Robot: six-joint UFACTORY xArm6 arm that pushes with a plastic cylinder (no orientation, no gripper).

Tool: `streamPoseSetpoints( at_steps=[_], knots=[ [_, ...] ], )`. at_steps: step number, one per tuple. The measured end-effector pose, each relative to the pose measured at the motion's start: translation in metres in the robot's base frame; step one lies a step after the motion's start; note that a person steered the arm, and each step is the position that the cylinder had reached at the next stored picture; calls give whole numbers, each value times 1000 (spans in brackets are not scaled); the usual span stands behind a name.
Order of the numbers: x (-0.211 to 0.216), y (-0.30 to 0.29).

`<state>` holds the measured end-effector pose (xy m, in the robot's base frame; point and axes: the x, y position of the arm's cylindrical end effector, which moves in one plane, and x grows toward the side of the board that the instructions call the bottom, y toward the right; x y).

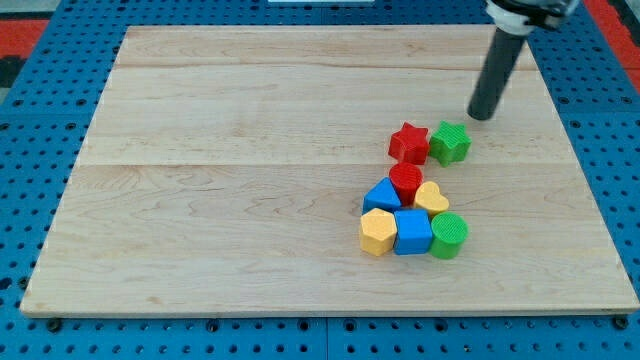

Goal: Move your arm to the bottom center

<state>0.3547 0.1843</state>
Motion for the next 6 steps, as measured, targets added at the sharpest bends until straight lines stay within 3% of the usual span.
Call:
streamPoseSetpoints(
  at_steps=[1,2,5,6],
  knots=[
    [-22,-33],
    [-4,-109],
    [215,-206],
    [253,-177]
  ],
)
